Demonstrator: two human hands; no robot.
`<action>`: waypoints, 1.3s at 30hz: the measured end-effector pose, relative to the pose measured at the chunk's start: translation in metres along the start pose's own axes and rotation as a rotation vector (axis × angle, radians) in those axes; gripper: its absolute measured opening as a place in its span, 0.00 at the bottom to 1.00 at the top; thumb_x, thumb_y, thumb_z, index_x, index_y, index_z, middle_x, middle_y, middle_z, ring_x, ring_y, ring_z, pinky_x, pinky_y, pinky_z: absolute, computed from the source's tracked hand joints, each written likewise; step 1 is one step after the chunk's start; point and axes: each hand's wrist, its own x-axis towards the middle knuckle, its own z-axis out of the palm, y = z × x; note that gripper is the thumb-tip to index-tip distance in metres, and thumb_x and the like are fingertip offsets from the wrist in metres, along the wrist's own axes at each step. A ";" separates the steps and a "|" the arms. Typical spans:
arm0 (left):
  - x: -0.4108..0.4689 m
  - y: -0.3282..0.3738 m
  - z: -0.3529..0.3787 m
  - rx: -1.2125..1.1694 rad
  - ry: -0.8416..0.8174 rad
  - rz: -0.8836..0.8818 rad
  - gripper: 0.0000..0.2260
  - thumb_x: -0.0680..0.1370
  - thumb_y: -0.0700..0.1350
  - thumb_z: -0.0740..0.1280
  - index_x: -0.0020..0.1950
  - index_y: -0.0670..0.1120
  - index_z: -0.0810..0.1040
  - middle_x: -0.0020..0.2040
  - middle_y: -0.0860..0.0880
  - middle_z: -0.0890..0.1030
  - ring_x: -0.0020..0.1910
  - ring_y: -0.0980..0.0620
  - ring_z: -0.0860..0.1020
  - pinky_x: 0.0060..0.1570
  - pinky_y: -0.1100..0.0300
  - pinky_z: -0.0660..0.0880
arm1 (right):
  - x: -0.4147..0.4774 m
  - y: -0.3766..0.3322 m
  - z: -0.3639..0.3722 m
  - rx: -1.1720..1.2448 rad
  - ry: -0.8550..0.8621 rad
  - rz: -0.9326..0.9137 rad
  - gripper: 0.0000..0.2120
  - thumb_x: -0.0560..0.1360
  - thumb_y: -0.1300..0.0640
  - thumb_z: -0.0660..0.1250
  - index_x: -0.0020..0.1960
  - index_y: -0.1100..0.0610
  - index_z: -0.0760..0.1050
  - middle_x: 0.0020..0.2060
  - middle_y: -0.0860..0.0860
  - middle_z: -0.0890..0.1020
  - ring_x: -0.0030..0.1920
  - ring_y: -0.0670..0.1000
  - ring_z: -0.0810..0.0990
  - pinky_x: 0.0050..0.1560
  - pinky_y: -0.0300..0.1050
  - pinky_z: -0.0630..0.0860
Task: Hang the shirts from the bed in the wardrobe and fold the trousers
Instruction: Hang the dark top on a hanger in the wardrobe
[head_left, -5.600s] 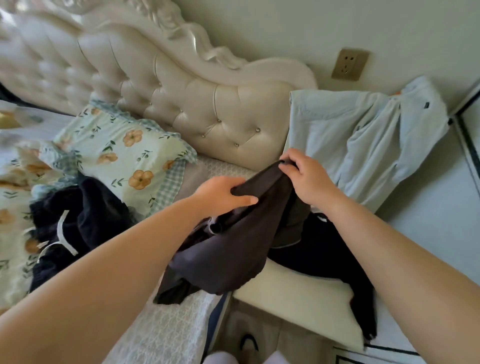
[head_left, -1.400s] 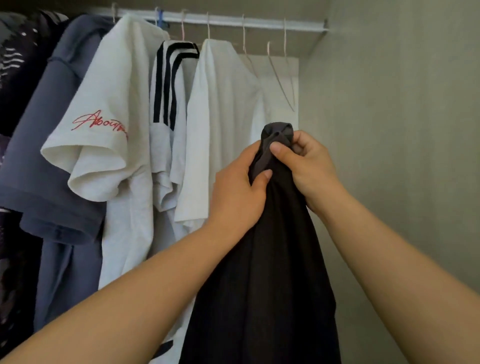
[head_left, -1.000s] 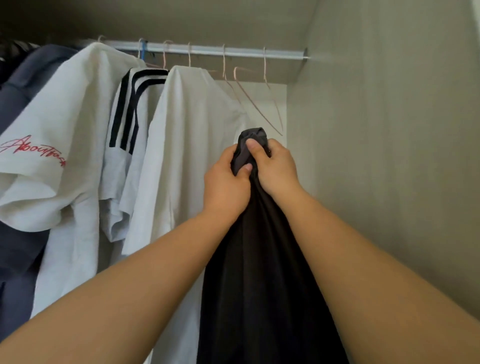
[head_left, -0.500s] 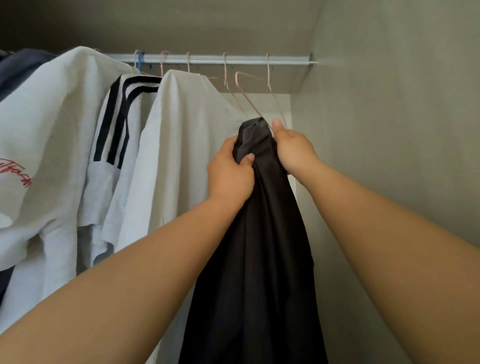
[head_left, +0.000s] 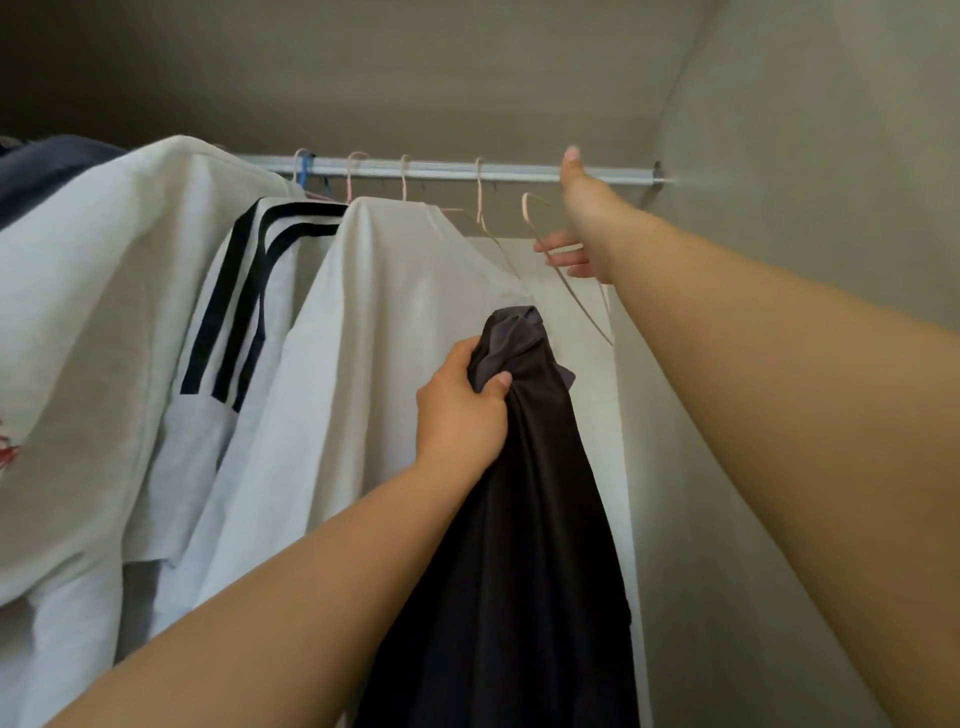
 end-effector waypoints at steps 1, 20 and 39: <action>0.001 -0.003 0.000 -0.004 -0.002 0.001 0.12 0.77 0.41 0.66 0.59 0.54 0.76 0.40 0.65 0.75 0.36 0.75 0.73 0.34 0.83 0.64 | 0.001 -0.002 0.002 0.040 -0.037 0.020 0.33 0.76 0.32 0.39 0.72 0.48 0.62 0.48 0.55 0.82 0.45 0.53 0.79 0.44 0.45 0.72; 0.011 -0.017 0.006 -0.033 -0.043 0.033 0.13 0.77 0.40 0.66 0.52 0.59 0.72 0.41 0.66 0.75 0.37 0.79 0.71 0.35 0.84 0.64 | 0.014 0.025 -0.016 -0.074 0.248 0.022 0.10 0.78 0.64 0.52 0.41 0.59 0.69 0.34 0.52 0.69 0.30 0.49 0.69 0.29 0.38 0.69; -0.065 0.002 -0.029 -0.175 -0.101 -0.184 0.07 0.72 0.48 0.74 0.48 0.50 0.81 0.43 0.54 0.84 0.44 0.55 0.82 0.48 0.59 0.78 | -0.153 0.134 0.037 0.124 0.630 -0.212 0.08 0.81 0.53 0.56 0.50 0.51 0.74 0.29 0.41 0.72 0.30 0.40 0.72 0.30 0.27 0.66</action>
